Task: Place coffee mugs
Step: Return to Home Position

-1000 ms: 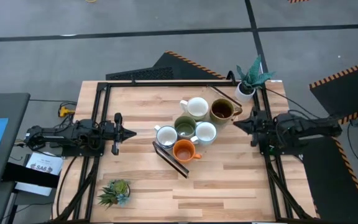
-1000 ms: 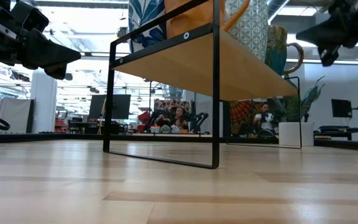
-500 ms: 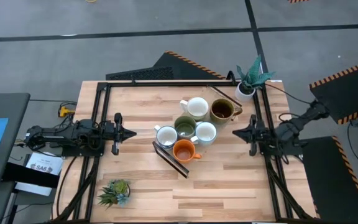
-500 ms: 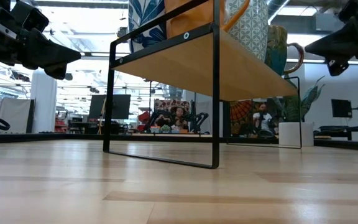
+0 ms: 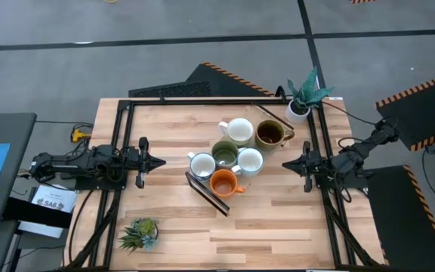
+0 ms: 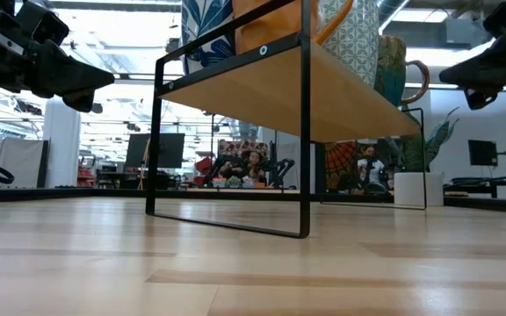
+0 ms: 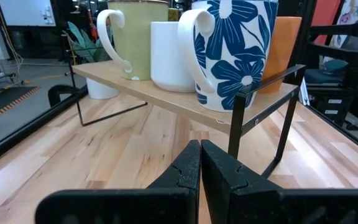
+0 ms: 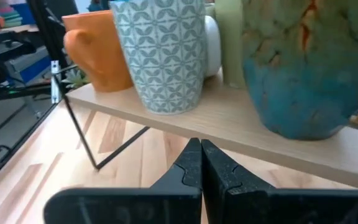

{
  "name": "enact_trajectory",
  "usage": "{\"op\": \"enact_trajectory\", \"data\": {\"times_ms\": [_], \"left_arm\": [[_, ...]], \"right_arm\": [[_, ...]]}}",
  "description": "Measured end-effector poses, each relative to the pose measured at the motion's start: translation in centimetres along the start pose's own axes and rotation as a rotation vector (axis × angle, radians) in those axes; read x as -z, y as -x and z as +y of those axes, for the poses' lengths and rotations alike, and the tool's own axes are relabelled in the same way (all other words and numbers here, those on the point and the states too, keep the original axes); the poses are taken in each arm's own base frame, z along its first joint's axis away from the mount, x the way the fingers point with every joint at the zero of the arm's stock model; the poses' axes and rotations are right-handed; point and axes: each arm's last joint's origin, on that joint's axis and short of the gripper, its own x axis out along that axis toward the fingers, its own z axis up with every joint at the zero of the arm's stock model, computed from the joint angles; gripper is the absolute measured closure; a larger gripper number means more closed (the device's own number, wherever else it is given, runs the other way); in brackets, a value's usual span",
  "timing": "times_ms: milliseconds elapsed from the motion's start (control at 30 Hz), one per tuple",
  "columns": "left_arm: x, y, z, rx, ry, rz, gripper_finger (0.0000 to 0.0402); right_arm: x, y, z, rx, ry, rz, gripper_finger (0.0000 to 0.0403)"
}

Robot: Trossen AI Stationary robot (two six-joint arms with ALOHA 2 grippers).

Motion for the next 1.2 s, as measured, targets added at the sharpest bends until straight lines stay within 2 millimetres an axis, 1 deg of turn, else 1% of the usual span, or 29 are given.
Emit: {"op": "enact_trajectory", "data": {"times_ms": [300, 533, 733, 800, 900, 933, 1000, 1133, 1167, 1200], "left_arm": [[0.0, 0.0, 0.0, 0.0, 0.0, 0.0, 0.0401], [0.0, 0.0, 0.0, 0.0, 0.0, 0.001, 0.0401], [0.0, 0.0, 0.0, 0.0, 0.0, 0.001, 0.0401], [0.0, 0.0, 0.0, 0.0, 0.0, 0.001, 0.0401], [0.0, 0.0, 0.0, 0.0, 0.0, 0.001, 0.0401], [0.0, 0.0, 0.0, 0.0, 0.0, 0.0, 0.0401], [0.0, 0.0, 0.0, 0.0, 0.0, 0.001, 0.0401], [0.0, 0.0, 0.0, 0.0, 0.0, 0.001, 0.0401], [0.0, 0.0, 0.0, 0.0, 0.0, 0.0, 0.0401], [0.0, 0.0, 0.0, 0.0, 0.0, 0.002, 0.0401]], "right_arm": [[-0.1, -0.4, -0.7, 0.035, 0.014, 0.004, 0.0385], [-0.7, -0.8, -1.2, 0.029, 0.038, -0.031, 0.0385], [-0.6, -0.9, -1.4, 0.044, 0.047, -0.016, 0.0384], [-0.2, -1.0, -1.3, 0.034, 0.045, -0.024, 0.0382], [1.3, -1.3, -1.3, 0.019, 0.053, -0.019, 0.0381], [1.3, -1.3, -1.3, 0.013, 0.042, -0.04, 0.0381], [1.0, -1.1, -1.3, 0.009, 0.056, -0.05, 0.0381], [-0.5, -0.3, -1.4, 0.001, 0.072, -0.109, 0.0381], [-0.6, -0.2, -1.4, 0.001, 0.076, -0.108, 0.0381], [-0.3, -0.2, -1.5, 0.003, 0.089, -0.084, 0.0381]]}}
